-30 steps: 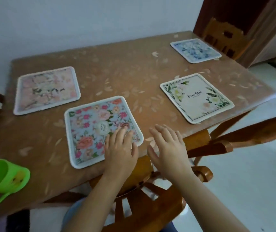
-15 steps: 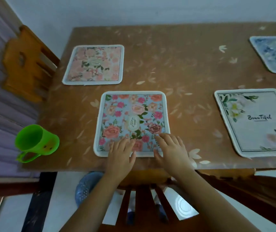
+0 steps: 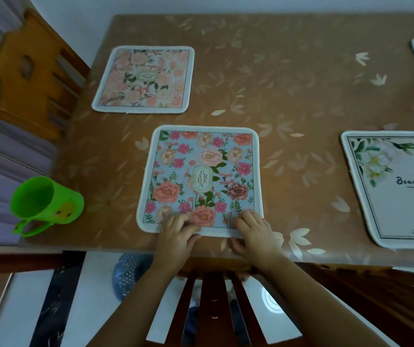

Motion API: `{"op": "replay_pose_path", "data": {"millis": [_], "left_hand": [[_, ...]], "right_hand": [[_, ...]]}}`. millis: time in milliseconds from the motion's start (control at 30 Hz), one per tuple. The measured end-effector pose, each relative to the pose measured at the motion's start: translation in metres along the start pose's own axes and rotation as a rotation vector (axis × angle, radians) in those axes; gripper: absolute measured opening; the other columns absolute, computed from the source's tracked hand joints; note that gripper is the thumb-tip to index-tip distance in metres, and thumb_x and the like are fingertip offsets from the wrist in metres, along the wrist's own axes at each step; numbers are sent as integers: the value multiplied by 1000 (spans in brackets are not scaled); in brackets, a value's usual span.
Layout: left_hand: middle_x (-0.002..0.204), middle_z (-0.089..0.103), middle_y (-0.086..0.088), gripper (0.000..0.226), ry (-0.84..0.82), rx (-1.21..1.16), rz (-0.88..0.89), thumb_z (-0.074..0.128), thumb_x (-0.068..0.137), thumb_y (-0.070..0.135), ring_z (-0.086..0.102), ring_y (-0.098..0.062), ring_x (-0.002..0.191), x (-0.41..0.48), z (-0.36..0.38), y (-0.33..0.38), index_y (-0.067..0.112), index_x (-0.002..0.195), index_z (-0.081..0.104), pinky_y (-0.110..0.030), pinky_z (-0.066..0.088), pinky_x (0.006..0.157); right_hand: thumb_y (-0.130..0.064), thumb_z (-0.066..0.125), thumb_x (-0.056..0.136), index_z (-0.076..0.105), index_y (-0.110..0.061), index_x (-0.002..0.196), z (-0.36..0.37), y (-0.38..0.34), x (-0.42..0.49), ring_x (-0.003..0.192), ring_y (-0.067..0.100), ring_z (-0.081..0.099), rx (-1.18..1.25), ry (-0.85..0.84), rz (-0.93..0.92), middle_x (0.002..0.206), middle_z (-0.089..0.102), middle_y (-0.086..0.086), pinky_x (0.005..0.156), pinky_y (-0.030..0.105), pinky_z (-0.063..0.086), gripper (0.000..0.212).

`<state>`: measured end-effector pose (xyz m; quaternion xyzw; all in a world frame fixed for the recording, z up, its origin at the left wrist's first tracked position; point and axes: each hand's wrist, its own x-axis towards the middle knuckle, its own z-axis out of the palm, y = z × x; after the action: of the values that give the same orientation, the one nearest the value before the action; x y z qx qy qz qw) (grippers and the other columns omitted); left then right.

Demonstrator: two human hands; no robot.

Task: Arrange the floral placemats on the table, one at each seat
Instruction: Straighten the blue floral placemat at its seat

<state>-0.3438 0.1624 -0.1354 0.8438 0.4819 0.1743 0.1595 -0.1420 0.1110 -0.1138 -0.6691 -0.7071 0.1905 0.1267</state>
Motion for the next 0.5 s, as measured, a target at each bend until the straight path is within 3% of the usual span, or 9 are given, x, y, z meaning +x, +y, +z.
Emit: {"op": "replay_pose_path", "data": {"millis": [100, 267, 500], "left_hand": [[78, 62, -10, 15, -3, -40, -24, 78, 67, 6, 42, -18, 84, -1, 1, 4, 8, 75, 66, -42, 50, 69], [75, 61, -8, 5, 1, -71, -102, 67, 70, 6, 41, -16, 84, -2, 6, 12, 9, 71, 63, -39, 43, 66], [73, 60, -8, 3, -4, -31, -113, 60, 70, 10, 39, -16, 81, -1, 8, 15, 9, 68, 61, -41, 44, 62]], "right_hand": [[-11, 73, 66, 61, -3, 89, 3, 2, 0, 99, 39, 58, 47, -29, -5, 92, 62, 18, 72, 49, 54, 27], [-2, 80, 52, 63, -5, 74, 4, 1, -3, 68, 31, 64, 66, 53, -49, 76, 66, 12, 57, 36, 57, 28], [-2, 82, 42, 61, -6, 66, 4, 1, -3, 60, 25, 63, 51, 109, -81, 68, 65, 10, 50, 25, 52, 32]]}}
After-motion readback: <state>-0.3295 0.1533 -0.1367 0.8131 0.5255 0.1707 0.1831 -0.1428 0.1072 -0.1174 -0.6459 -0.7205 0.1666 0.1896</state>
